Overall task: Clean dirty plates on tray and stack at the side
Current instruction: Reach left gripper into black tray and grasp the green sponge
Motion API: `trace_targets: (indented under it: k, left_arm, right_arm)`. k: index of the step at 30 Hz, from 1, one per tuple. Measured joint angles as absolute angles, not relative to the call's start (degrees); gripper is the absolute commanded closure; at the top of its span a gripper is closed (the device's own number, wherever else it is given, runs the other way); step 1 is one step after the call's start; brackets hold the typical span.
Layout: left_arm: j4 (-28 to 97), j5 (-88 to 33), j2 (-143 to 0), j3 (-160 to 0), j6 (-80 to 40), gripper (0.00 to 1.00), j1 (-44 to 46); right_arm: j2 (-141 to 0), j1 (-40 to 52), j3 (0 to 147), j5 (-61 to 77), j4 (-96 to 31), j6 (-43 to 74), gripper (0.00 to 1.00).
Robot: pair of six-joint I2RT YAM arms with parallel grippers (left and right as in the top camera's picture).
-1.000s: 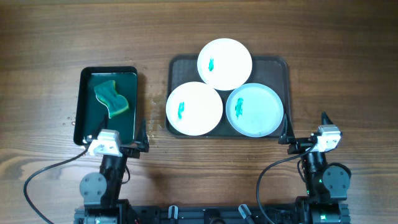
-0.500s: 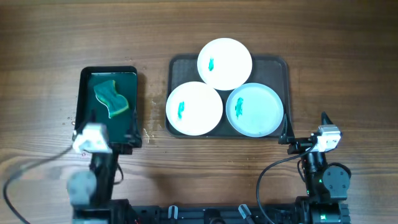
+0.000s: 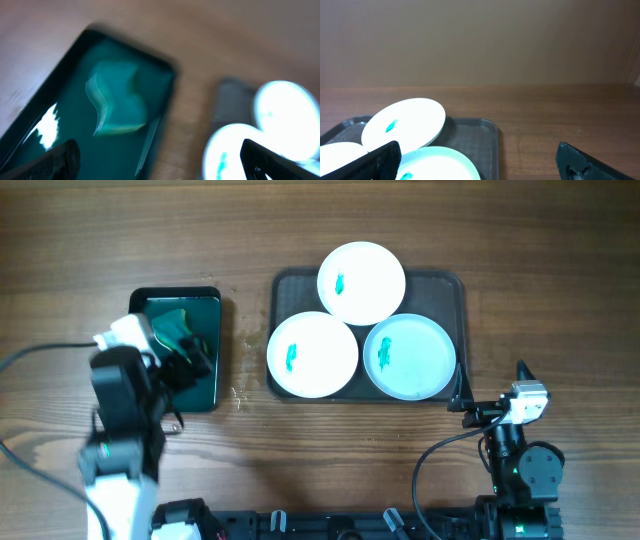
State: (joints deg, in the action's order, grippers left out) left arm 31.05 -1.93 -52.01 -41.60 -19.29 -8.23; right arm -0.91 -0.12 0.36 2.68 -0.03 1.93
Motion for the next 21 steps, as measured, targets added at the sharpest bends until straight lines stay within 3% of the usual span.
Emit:
trace_targets:
  k: [8,21]
  left_arm:
    - [26.59,-1.06,-74.24,-45.5,-23.53,0.0,-13.06]
    - [6.24,-0.21,-90.65,-45.52,-26.2,0.04,-13.15]
  right_arm:
    - [-0.91,-0.12,0.36,2.68,-0.03,1.93,0.0]
    - [-0.91,-0.12,0.36,2.68,-0.03,1.93,0.0]
